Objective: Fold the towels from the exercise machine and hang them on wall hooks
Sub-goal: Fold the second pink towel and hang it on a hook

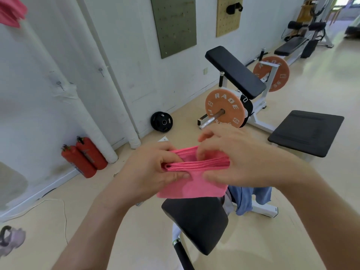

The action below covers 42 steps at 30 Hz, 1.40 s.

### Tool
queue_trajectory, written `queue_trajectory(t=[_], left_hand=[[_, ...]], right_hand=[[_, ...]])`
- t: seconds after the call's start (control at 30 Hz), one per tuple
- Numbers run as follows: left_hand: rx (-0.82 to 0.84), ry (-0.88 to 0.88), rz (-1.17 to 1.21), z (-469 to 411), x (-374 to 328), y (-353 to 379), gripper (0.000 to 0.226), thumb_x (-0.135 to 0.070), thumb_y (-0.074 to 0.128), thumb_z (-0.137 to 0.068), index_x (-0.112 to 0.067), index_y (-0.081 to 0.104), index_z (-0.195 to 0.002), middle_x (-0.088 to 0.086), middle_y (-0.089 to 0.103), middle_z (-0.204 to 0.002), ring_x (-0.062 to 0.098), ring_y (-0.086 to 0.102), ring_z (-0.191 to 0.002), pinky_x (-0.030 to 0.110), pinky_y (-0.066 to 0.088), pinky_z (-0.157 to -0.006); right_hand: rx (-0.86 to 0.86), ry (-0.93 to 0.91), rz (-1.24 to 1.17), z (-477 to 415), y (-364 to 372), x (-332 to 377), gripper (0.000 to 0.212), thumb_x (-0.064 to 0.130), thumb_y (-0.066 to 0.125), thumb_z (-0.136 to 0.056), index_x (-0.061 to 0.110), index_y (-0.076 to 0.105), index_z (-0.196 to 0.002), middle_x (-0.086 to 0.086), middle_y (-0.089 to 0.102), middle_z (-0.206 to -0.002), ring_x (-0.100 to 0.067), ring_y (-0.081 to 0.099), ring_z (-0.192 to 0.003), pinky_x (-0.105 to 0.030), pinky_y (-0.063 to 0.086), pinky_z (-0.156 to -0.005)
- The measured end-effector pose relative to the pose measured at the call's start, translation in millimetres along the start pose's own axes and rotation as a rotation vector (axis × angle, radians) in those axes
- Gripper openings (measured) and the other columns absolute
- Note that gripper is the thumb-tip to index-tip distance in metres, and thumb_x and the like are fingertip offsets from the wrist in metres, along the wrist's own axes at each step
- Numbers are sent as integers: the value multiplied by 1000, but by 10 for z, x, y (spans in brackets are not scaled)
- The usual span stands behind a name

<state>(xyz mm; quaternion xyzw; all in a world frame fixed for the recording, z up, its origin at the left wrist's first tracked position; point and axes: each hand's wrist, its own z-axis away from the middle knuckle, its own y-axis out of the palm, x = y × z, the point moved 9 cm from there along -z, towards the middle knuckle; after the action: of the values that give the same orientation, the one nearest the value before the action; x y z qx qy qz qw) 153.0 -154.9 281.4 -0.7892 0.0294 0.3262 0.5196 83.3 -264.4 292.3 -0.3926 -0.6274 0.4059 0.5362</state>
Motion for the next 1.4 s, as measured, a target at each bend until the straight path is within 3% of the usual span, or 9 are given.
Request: queue_trajectory(t=[0.17,0.37,0.57,0.77,0.9,1.03,1.17,1.27,1.4], left_hand=[[2,5,-10,-36,-85,-53,32,-58,66,-71,-38,67,-96,-14,63,-88,9,60,-81,37,51,-66],[-121,-77,385,19,-21,-183,25,-31,78,-69,-22,77,-92,-3,71,-92,14,67,-89,30,55,-78],[-189,-141,494,25,42,-145,18,-27,76,-76,-16,78,-90,-1,72,-92,15,67,-88,29,53,-77],[-219,-147,517,243,181,-298,22,-33,78,-71,-24,76,-90,-5,72,-94,14,67,-94,28,52,-84],[-90,-366,463,654,681,-308,53,-62,77,-61,-18,73,-90,12,70,-89,22,66,-80,47,53,-74],[-72,-493,466,1193,1106,-459,36,-45,83,-65,-13,76,-82,18,71,-81,13,59,-69,37,50,-67],[-200,-510,474,1768,1429,-964,31,-40,79,-63,-10,78,-71,-2,70,-65,4,55,-60,19,45,-58],[-223,-501,378,2185,1685,-1275,44,-59,77,-63,-15,78,-69,6,72,-73,13,60,-64,29,46,-56],[-405,-453,285,2640,1838,-1806,24,-42,83,-63,-19,76,-68,0,71,-72,19,66,-71,30,50,-63]], right_hand=[[-65,-113,18,-167,104,224,29,53,62,-80,25,61,-88,12,55,-87,-5,48,-78,-28,37,-75],[-90,-137,-140,-186,52,166,28,46,58,-87,22,60,-71,4,56,-69,-12,51,-61,-37,44,-58],[-190,-162,-369,-178,62,154,16,41,63,-86,29,53,-85,13,49,-83,-11,51,-74,-26,45,-65],[-276,-145,-718,-362,151,329,19,24,73,-81,21,56,-75,3,58,-69,-11,52,-58,-23,42,-52],[-317,-40,-953,-545,219,368,22,5,77,-75,5,55,-76,-4,57,-68,-14,53,-64,-28,48,-63],[-312,70,-1065,-818,509,516,27,-2,77,-74,12,54,-79,-2,59,-75,-14,57,-75,-27,49,-74],[-209,207,-1234,-1071,1074,911,37,-3,73,-75,17,62,-104,-8,69,-88,-21,62,-87,-35,50,-90],[-15,217,-1213,-1286,1403,1382,32,-6,70,-78,11,69,-105,-14,71,-98,-19,66,-91,-34,52,-93],[159,184,-1165,-1582,1567,1969,24,-7,69,-78,6,67,-98,-14,69,-98,-21,65,-90,-34,56,-83]])
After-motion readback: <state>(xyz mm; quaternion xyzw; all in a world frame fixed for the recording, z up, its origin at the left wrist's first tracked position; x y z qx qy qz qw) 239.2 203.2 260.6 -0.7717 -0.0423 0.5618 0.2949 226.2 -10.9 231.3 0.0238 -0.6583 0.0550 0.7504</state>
